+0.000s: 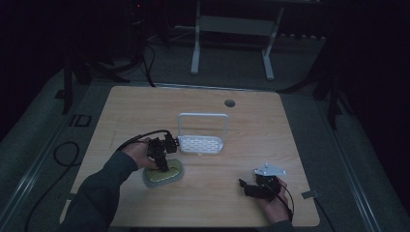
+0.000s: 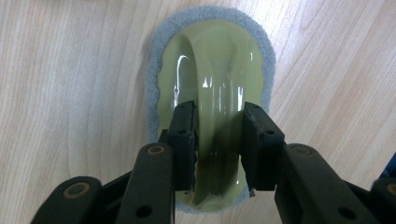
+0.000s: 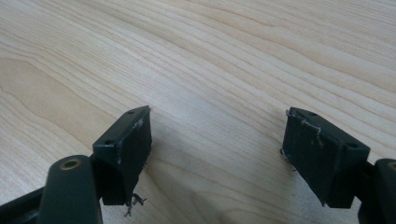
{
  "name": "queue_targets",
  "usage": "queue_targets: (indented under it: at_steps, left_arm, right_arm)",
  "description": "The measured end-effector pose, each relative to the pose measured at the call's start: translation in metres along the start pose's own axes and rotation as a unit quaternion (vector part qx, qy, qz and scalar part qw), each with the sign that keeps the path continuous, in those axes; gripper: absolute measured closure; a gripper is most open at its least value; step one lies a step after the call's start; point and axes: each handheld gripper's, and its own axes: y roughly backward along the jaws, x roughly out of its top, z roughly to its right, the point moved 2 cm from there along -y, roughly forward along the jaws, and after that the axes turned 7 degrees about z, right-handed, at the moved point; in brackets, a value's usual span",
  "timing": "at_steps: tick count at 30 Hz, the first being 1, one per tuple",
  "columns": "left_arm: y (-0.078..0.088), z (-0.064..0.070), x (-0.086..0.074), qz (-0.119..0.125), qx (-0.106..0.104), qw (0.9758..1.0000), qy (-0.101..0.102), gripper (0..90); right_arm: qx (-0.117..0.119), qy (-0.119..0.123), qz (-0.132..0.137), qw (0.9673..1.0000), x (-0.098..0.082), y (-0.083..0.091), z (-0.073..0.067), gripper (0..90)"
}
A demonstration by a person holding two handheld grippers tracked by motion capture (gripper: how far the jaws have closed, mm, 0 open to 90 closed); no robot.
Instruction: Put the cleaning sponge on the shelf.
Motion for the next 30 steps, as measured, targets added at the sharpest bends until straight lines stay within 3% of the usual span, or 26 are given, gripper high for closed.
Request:
queue_targets:
  at_steps: [19, 30]
  left_arm:
    - [-0.0024, -0.0029, 0.0001, -0.008, -0.011, 0.9999, 0.000, 71.2]
    - [0.0021, -0.0001, 0.0038, -0.001, 0.003, 0.9999, -0.016, 71.3]
  right_arm:
    - [0.000, 0.000, 0.000, 1.0000, 0.0000, 0.0000, 0.0000, 23.4]
    - [0.000, 0.000, 0.000, 1.0000, 0.0000, 0.0000, 0.0000, 23.4]
